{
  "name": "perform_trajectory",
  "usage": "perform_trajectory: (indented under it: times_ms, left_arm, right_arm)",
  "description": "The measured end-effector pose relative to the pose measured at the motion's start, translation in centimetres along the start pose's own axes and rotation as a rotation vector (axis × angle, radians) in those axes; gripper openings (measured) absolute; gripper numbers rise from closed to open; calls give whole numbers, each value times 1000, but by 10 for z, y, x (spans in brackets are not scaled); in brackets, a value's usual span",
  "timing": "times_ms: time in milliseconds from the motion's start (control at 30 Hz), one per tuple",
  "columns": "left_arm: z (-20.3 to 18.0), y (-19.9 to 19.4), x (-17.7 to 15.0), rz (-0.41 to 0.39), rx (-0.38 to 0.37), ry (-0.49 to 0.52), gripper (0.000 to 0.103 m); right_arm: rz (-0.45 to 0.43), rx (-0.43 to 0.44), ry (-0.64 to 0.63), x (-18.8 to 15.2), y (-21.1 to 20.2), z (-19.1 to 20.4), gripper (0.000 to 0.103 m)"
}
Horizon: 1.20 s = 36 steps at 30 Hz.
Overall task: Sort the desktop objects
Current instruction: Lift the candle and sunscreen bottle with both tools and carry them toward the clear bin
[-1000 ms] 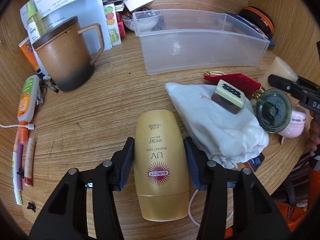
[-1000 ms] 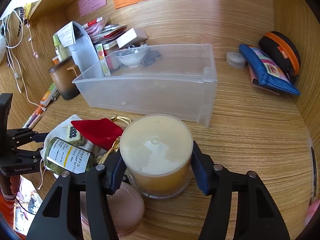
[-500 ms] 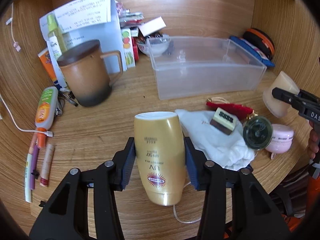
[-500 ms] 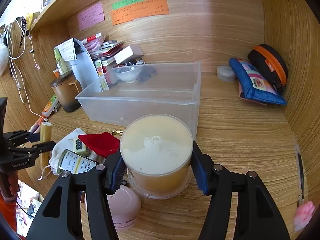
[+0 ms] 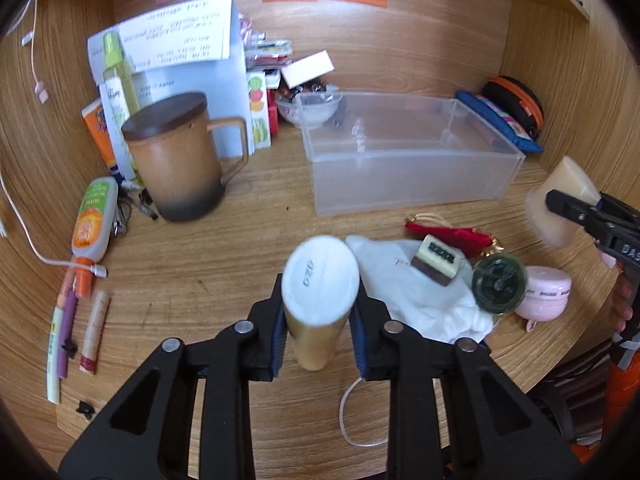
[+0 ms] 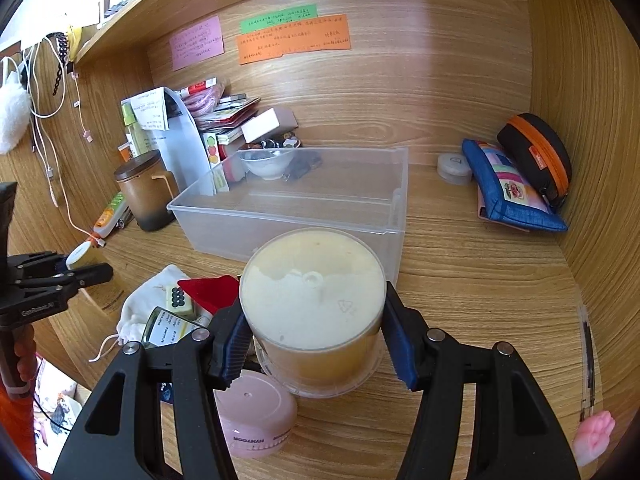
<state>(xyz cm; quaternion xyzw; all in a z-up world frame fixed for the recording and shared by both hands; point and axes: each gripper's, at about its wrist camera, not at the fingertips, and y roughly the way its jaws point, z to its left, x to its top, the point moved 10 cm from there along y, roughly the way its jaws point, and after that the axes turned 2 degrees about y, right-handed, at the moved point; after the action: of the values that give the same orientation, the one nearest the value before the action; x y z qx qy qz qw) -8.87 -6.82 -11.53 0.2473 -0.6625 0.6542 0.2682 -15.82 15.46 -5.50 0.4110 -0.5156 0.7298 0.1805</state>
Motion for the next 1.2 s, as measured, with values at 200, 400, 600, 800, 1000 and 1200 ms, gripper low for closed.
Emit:
perform_trajectory:
  times_ms: [200,400,600,800,1000,1200]
  left_arm:
    - [3,-1,-2,-4,0,-23,26]
    - [1,-7,7,-35,8,-12,26]
    - [-4,-18,26,-76,2,1,26]
    - [-6,-26,48,-103,-12,10,26]
    - [-12,-36,71,-131,-40,20,26]
    - [-16,-37,96,-141,-76,22,26]
  right_arm:
    - [3,-6,-7,-2,-1,-1,55]
    - [-6,-5,-17,4,-2,1,55]
    - [-25,-6,-35,15,-6,5,55]
    - [-48,-4,-57,29,-11,8,55]
    - [-68,-5,-91,46,-15,13,55]
    - [-81,7,-109,64,-12,15,55]
